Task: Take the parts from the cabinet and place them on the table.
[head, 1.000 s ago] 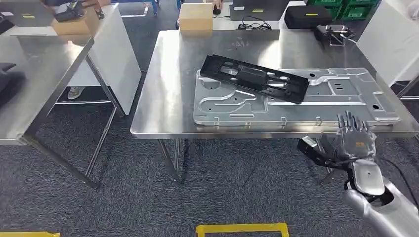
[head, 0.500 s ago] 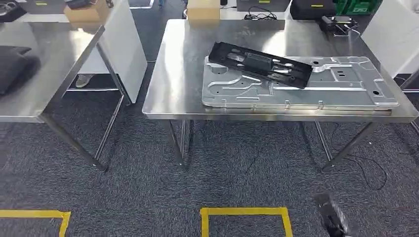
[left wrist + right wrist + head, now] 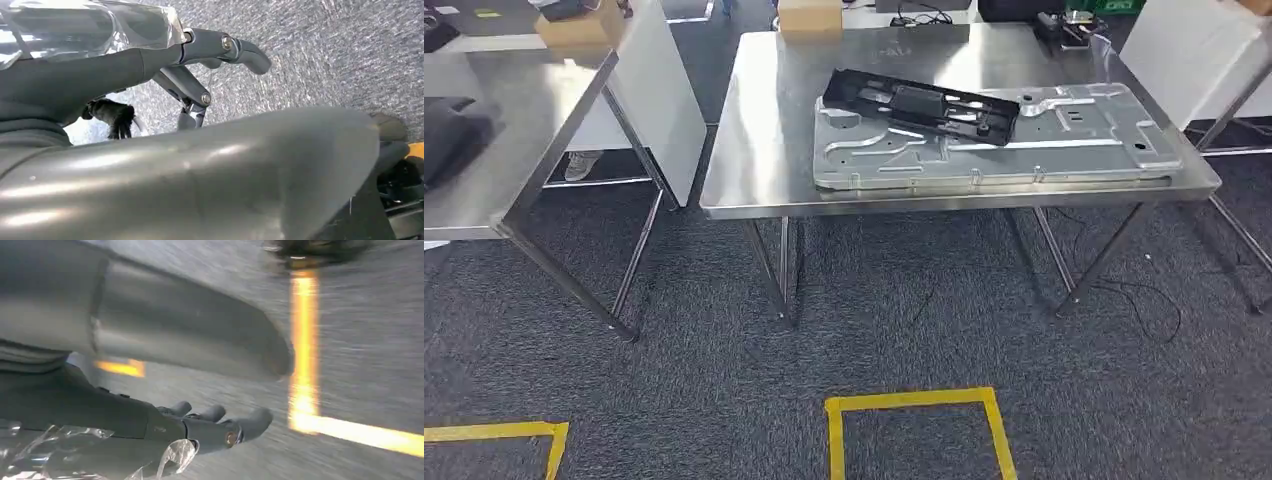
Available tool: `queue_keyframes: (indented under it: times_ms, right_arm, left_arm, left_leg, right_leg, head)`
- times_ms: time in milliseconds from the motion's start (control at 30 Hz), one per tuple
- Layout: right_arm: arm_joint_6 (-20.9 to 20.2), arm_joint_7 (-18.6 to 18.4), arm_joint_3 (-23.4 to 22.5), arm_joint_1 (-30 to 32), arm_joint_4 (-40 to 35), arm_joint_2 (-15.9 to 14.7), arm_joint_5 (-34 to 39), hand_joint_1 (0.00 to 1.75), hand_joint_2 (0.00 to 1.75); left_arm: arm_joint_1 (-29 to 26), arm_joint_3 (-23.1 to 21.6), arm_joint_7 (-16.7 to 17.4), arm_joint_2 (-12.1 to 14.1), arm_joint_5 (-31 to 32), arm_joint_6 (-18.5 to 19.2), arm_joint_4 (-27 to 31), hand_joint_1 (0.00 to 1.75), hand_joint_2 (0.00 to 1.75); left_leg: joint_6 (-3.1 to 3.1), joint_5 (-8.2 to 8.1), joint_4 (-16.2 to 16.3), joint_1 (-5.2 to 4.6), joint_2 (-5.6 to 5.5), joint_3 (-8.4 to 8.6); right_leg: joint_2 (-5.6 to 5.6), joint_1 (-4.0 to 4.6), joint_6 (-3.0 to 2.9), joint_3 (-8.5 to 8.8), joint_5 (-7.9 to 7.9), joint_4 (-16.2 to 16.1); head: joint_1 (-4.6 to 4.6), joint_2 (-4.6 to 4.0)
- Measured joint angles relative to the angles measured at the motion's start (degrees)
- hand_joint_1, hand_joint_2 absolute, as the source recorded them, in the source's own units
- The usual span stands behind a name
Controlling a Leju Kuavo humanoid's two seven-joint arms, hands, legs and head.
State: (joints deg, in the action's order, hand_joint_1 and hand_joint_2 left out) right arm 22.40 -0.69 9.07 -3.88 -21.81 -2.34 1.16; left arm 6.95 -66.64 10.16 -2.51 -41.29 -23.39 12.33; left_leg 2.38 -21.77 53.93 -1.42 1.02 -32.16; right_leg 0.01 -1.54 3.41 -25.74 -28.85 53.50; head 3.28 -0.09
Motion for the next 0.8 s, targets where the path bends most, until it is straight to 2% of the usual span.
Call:
queue_keyframes:
  times_ms: [33,100,133,167,200,233,267,300,333,367,400,467,500,533,567,600,667,700,733,767,800]
  right_arm:
    - [0.3,2.6,0.0,0.0,0.8,0.5,-0.4,0.0,0.0]
    - [0.8,4.8,0.0,-0.3,1.5,0.6,-1.1,0.0,0.0]
    - [1.0,5.3,0.0,-0.4,2.1,0.7,-1.2,0.0,0.0]
    - [1.1,5.6,0.0,-0.4,2.5,0.9,-1.2,0.0,0.0]
    - [1.2,5.6,0.0,-0.4,2.9,0.9,-1.3,0.0,0.0]
    - [1.2,5.6,0.0,-0.4,3.3,0.9,-1.2,0.0,0.0]
    - [1.4,5.6,0.0,-0.4,3.7,0.9,-1.1,0.0,0.0]
    - [1.4,5.0,0.0,-0.4,4.0,1.1,-1.0,0.0,0.0]
    - [1.3,3.7,0.0,-0.4,4.4,1.3,-0.9,0.0,0.0]
    - [0.9,2.6,0.0,-0.4,4.8,1.5,-0.5,0.0,0.0]
    - [0.5,1.0,0.0,-0.6,5.1,1.8,-0.1,0.0,0.0]
    - [-0.2,-1.9,0.0,-0.8,5.8,1.9,0.6,0.0,0.0]
    - [-0.5,-2.9,0.0,-0.9,6.0,1.9,0.9,0.0,0.0]
    - [-0.6,-3.9,0.0,-0.9,6.4,2.0,1.1,0.0,0.0]
    - [-0.6,-4.5,0.0,-0.9,6.6,1.9,1.2,0.0,0.0]
    - [-0.5,-5.0,0.0,-0.9,6.9,2.0,1.2,0.0,0.0]
    - [-0.4,-5.2,0.0,-0.8,7.2,2.1,0.8,0.0,0.0]
    - [-0.2,-5.2,0.0,-0.8,7.4,2.1,0.7,0.0,0.0]
    - [-0.2,-5.1,0.0,-0.8,7.5,2.1,0.7,0.0,0.0]
    - [-0.2,-5.1,0.0,-0.8,7.6,2.1,0.7,0.0,0.0]
    - [-0.1,-5.0,0.0,-0.8,7.7,2.1,0.7,0.0,0.0]
  left_arm:
    - [0.0,0.0,0.0,0.0,0.0,0.1,0.0,0.0,0.0]
    - [0.0,0.0,-0.1,0.0,-0.1,0.1,0.0,0.0,0.0]
    - [0.0,0.0,-0.2,0.0,-0.1,0.1,0.0,0.0,0.0]
    - [0.0,0.0,-0.2,0.0,-0.1,0.1,0.0,0.0,0.0]
    - [0.0,0.0,-0.2,0.0,-0.1,0.1,0.0,0.0,0.0]
    - [0.0,0.0,-0.3,0.0,-0.2,0.1,0.0,0.0,0.0]
    - [-0.1,0.0,-0.4,0.0,-0.4,0.2,0.0,0.0,0.0]
    - [-0.1,0.0,-0.6,0.0,-0.5,0.2,0.0,0.0,0.0]
    - [-0.1,0.0,-0.7,0.1,-0.7,0.2,0.0,0.0,0.0]
    - [-0.3,0.0,-0.7,0.1,-1.0,0.2,0.0,0.0,0.0]
    - [-0.7,0.0,-0.7,0.2,-1.1,0.1,0.0,0.0,0.0]
    - [-0.8,0.0,-0.8,0.2,-1.2,-0.1,0.0,0.0,0.0]
    - [-0.7,0.0,-0.8,0.2,-1.3,-0.1,0.0,0.0,0.0]
    - [-0.7,0.0,-0.7,0.2,-1.3,-0.1,0.0,0.0,0.0]
    - [-0.7,0.0,-0.5,0.1,-1.3,-0.1,0.0,0.0,0.0]
    - [-0.6,0.0,-0.1,0.1,-1.1,-0.1,0.0,0.0,0.0]
    - [-0.6,0.0,0.8,0.0,-0.8,0.3,0.0,0.0,0.0]
    - [-0.6,0.0,1.2,0.0,-0.5,0.4,0.0,0.0,0.0]
    - [-0.6,0.0,1.6,0.0,-0.1,0.5,0.0,0.0,0.0]
    - [-0.5,0.0,1.7,0.0,0.2,0.7,0.0,0.0,0.0]
    - [-0.5,0.0,1.9,0.0,0.3,0.8,0.0,0.0,0.0]
  left_leg:
    - [-0.35,-0.17,0.4,0.29,-0.16,-0.28]
    - [-1.28,-4.73,5.0,0.6,-0.43,-2.05]
    - [-1.81,-8.49,10.9,0.86,-0.45,-4.23]
    - [-2.06,-10.78,15.7,1.02,-0.44,-5.89]
    - [-2.23,-11.95,19.3,1.19,-0.43,-6.86]
    - [-2.26,-11.74,19.9,1.28,-0.44,-6.68]
    - [-2.21,-10.07,17.3,1.31,-0.44,-4.54]
    - [-2.04,-8.07,13.1,1.31,-0.44,-1.83]
    - [-1.68,-5.44,6.3,1.29,-0.47,2.15]
    - [-1.08,-4.22,1.3,1.17,-1.12,4.88]
    - [-0.56,-4.54,-0.8,1.0,-1.51,6.27]
    - [-0.37,-4.52,-1.1,0.67,-1.34,5.56]
    - [-0.03,-4.72,-1.3,0.65,-1.23,5.49]
    - [0.51,-4.32,-2.0,1.07,-1.07,5.47]
    - [0.92,-3.93,-2.2,1.29,-0.52,5.55]
    - [1.37,-3.88,-2.2,1.34,-0.4,5.34]
    - [1.7,-3.65,-2.2,1.13,0.25,5.04]
    - [1.78,-3.6,-2.2,1.01,0.65,4.91]
    - [1.8,-3.58,-2.2,0.94,1.0,4.89]
    - [1.79,-3.58,-2.2,0.92,1.51,4.94]
    - [1.75,-3.61,-2.1,0.95,1.9,5.07]
  right_leg:
    - [-0.36,-0.28,-0.85,-0.22,0.56,-0.3]
    - [-0.58,-0.21,-1.77,-0.93,1.16,-0.2]
    - [-0.68,-0.14,-1.93,-1.46,1.58,-0.2]
    - [-0.69,-0.06,-1.95,-1.93,1.92,-0.2]
    - [-0.72,-0.02,-1.97,-2.43,2.24,-0.1]
    - [-0.72,0.0,-1.9,-2.71,2.45,-0.1]
    - [-0.7,0.0,-1.81,-3.02,2.72,-0.1]
    - [-0.66,-0.01,-1.71,-3.12,2.86,-0.1]
    - [-0.54,0.01,-1.56,-3.14,2.96,-0.1]
    - [-0.29,-0.08,-1.4,-3.22,3.07,-0.1]
    - [0.03,0.18,-1.04,-3.61,3.29,-0.1]
    - [0.26,0.11,-0.31,-3.93,3.8,-0.1]
    - [0.34,0.1,0.02,-4.1,4.02,-0.2]
    - [0.44,0.52,0.4,-4.16,4.03,-0.1]
    - [0.35,0.17,0.46,-4.7,2.85,1.1]
    - [0.33,0.32,0.47,-5.93,0.86,3.8]
    - [0.32,0.26,0.84,-10.57,-4.21,14.0]
    - [0.32,0.27,0.98,-12.49,-5.6,18.4]
    - [0.31,0.27,1.06,-13.09,-5.65,20.0]
    - [0.27,0.26,1.11,-12.08,-4.08,18.2]
    - [0.07,0.22,1.13,-9.63,-1.61,13.8]
  head:
    - [-0.02,0.0]
    - [0.0,0.02]
    - [0.0,0.02]
    - [0.0,0.02]
    - [0.0,0.02]
    - [0.0,0.02]
    - [0.0,0.02]
    - [0.02,0.02]
    - [0.0,0.02]
    - [0.0,0.02]
    - [0.0,0.02]
    - [0.0,0.02]
    - [-0.02,0.02]
    - [-0.04,0.02]
    - [-0.02,0.02]
    - [-0.02,0.02]
    - [-0.04,0.02]
    - [-0.09,0.02]
    - [-0.04,0.02]
    - [-0.06,0.02]
    - [-0.04,0.02]
